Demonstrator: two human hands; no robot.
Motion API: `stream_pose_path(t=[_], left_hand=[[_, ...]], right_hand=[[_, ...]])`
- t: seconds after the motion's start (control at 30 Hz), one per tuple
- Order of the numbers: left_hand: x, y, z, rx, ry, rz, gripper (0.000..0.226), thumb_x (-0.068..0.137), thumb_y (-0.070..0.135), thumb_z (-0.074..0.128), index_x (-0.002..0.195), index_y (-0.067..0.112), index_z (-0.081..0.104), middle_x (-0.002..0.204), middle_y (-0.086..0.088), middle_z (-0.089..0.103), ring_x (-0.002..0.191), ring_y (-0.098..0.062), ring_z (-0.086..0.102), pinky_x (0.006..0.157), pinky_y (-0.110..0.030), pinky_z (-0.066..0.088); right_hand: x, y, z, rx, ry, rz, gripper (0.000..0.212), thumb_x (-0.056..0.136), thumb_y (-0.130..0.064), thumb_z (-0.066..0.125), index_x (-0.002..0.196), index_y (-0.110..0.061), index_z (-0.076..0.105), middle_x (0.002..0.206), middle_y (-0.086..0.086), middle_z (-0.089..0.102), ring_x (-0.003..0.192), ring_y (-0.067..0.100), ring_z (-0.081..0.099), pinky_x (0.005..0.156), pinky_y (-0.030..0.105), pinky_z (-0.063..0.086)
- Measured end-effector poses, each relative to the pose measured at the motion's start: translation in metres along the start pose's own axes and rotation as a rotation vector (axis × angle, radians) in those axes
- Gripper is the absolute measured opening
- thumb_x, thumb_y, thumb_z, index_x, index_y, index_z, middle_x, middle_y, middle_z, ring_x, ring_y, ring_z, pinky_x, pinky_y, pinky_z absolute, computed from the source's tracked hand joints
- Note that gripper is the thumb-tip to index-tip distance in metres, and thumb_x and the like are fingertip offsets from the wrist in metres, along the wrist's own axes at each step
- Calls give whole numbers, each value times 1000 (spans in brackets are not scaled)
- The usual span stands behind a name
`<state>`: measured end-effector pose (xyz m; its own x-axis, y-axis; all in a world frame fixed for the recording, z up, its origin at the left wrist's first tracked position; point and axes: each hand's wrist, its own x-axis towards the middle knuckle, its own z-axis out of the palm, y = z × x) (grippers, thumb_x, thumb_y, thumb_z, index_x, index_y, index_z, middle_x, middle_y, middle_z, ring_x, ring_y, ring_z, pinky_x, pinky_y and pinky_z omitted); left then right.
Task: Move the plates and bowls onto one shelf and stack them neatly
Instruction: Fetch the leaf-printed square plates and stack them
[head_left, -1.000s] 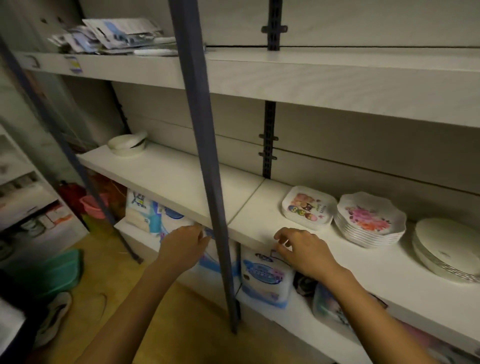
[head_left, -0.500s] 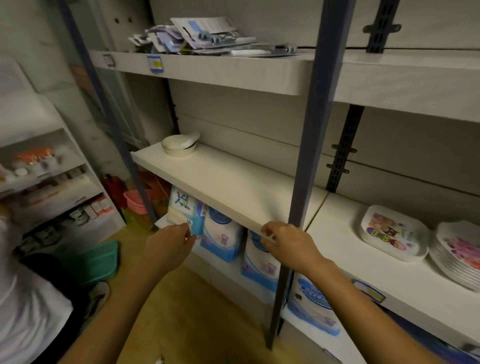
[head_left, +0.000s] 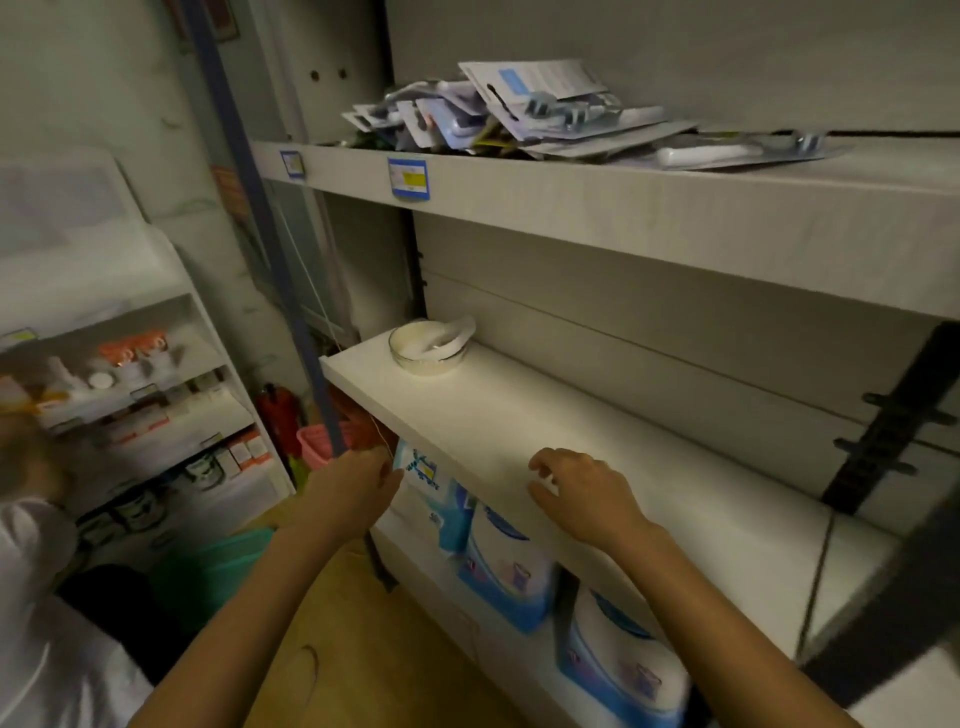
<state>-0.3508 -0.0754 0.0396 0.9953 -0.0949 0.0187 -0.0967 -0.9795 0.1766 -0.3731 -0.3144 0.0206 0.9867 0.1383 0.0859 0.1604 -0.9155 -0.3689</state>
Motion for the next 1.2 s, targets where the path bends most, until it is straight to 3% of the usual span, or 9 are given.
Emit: stream_pose_path(t=[0.1, 0.27, 0.53, 0.67, 0.83, 0.97, 1.1, 1.2], left_hand=[[38, -11, -2, -16, -6, -5, 22, 96, 33, 40, 86, 17, 51, 85, -1, 57, 78, -18, 58, 73, -28, 49], [97, -35, -4, -18, -11, 12, 30, 96, 32, 39, 105, 12, 59, 101, -6, 63, 84, -16, 55, 86, -29, 50], [198, -89, 12, -44, -19, 83, 29, 95, 35, 40, 96, 14, 60, 86, 1, 59, 77, -14, 59, 80, -28, 52], [254, -115, 10, -82, -41, 138, 24, 95, 34, 40, 88, 16, 53, 84, 1, 55, 78, -14, 53, 73, -25, 42], [321, -142, 4, -60, -87, 223, 32, 96, 36, 39, 100, 12, 59, 95, -3, 64, 80, -12, 52, 78, -23, 37], [360, -160, 8, -158, -106, 273, 22, 94, 35, 43, 84, 18, 54, 85, -2, 63, 79, -15, 59, 75, -23, 40], [384, -179, 9, -222, -122, 292, 22, 93, 33, 46, 83, 16, 55, 79, 0, 60, 77, -15, 57, 71, -25, 40], [398, -192, 11, -242, -159, 294, 23, 93, 33, 46, 82, 15, 54, 70, 3, 54, 77, -17, 57, 70, -27, 41]], right_hand=[[37, 0, 8, 0, -5, 9, 36, 96, -35, 41, 128, -21, 50, 128, -1, 58, 109, 19, 57, 84, 29, 45], [90, 1, 21, -6, -40, 40, 36, 96, -37, 41, 127, -22, 50, 127, -3, 58, 108, 18, 57, 81, 29, 44], [182, -11, 44, -17, -67, 130, 35, 95, -37, 43, 126, -23, 51, 125, -4, 60, 107, 18, 59, 76, 27, 41], [238, -25, 58, -16, -49, 244, 34, 95, -37, 41, 124, -23, 54, 121, -2, 63, 105, 21, 60, 81, 30, 46], [311, -45, 68, -28, 15, 429, 39, 96, -42, 37, 115, -16, 58, 115, 9, 66, 104, 30, 60, 78, 34, 46], [363, -55, 79, -19, 36, 578, 45, 98, -43, 31, 114, -10, 57, 113, 13, 65, 102, 31, 61, 74, 32, 44], [400, -65, 83, -92, 14, 704, 44, 99, -39, 34, 122, -7, 53, 122, 13, 60, 111, 29, 58, 83, 33, 46], [417, -68, 87, -198, -54, 773, 32, 96, -31, 42, 114, -11, 61, 106, 6, 64, 102, 23, 62, 73, 27, 41]])
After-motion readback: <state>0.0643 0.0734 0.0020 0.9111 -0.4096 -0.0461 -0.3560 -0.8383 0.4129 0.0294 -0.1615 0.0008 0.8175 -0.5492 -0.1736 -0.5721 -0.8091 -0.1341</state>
